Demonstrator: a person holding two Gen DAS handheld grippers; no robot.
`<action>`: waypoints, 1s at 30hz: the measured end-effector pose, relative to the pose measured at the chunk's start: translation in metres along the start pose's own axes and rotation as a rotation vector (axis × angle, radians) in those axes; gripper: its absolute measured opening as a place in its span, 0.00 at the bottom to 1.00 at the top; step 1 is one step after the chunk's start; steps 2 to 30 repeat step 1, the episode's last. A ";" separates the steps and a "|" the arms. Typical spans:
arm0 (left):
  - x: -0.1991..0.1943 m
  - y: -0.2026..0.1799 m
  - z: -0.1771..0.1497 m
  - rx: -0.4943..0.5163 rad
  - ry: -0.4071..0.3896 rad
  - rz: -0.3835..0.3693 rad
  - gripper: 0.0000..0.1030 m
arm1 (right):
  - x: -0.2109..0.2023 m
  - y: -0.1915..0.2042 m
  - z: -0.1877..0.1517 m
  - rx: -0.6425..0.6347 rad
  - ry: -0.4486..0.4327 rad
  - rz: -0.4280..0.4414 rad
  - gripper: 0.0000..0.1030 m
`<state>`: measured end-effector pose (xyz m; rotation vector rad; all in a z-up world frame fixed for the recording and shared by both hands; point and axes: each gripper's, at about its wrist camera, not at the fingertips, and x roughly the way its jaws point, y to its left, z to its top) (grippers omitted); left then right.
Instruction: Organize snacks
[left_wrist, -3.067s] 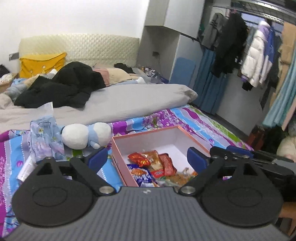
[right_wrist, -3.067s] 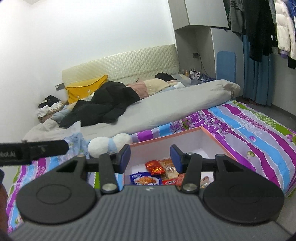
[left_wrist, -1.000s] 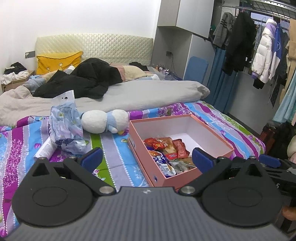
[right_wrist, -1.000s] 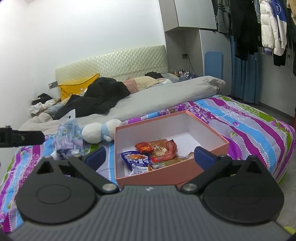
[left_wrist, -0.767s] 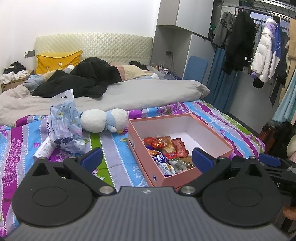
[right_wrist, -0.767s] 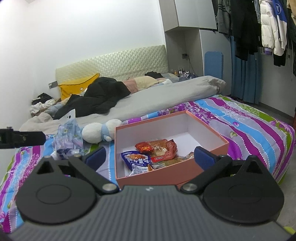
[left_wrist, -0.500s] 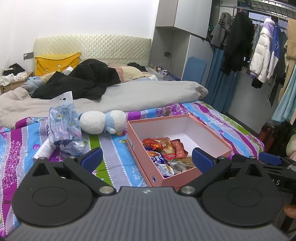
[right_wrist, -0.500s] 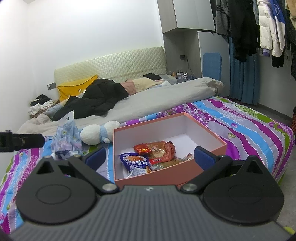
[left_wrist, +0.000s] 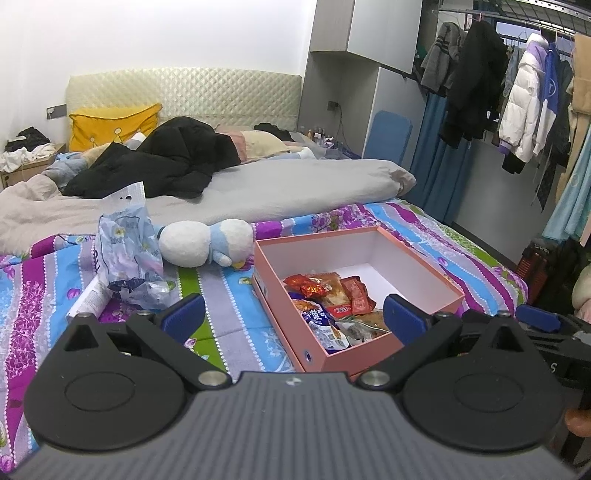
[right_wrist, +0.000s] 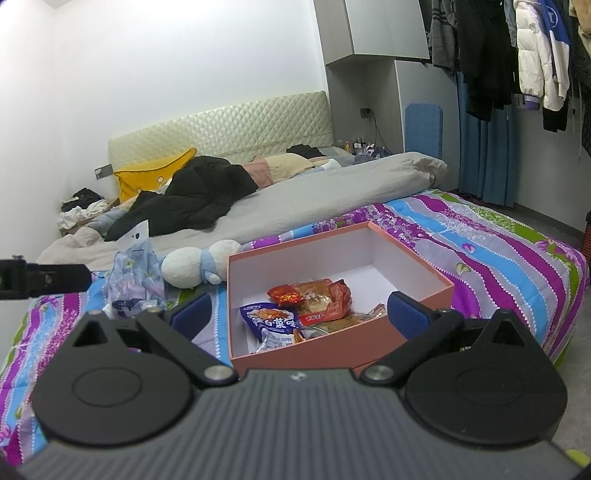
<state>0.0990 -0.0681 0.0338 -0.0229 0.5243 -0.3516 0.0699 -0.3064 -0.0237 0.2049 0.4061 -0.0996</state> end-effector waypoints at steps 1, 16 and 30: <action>0.000 0.000 0.000 -0.001 0.000 0.000 1.00 | 0.000 0.000 0.000 0.000 0.001 -0.001 1.00; 0.000 0.000 0.000 -0.001 0.000 0.000 1.00 | 0.000 0.000 0.000 0.000 0.001 -0.001 1.00; 0.000 0.000 0.000 -0.001 0.000 0.000 1.00 | 0.000 0.000 0.000 0.000 0.001 -0.001 1.00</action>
